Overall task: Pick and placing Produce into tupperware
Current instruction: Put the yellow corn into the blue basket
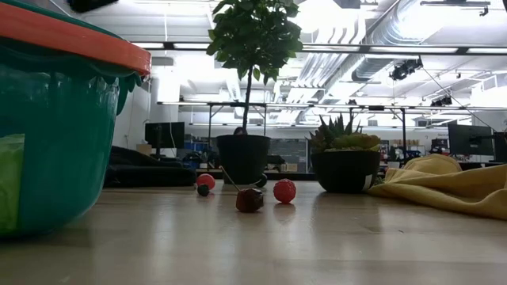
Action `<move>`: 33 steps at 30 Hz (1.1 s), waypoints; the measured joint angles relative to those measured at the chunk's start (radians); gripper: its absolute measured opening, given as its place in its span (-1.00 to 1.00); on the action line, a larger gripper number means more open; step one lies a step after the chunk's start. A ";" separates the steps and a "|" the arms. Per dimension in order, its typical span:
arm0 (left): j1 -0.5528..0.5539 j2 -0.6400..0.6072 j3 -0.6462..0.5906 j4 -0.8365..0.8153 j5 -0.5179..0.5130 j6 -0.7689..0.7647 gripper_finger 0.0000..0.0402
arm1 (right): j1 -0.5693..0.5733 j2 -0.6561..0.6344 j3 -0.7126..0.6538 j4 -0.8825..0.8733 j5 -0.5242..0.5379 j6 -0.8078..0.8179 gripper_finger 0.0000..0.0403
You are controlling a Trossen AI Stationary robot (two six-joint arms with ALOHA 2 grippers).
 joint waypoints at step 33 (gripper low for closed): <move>-0.146 0.000 -0.367 0.268 -0.181 -0.161 -0.92 | 0.057 0.000 -0.083 0.009 0.019 0.105 -0.29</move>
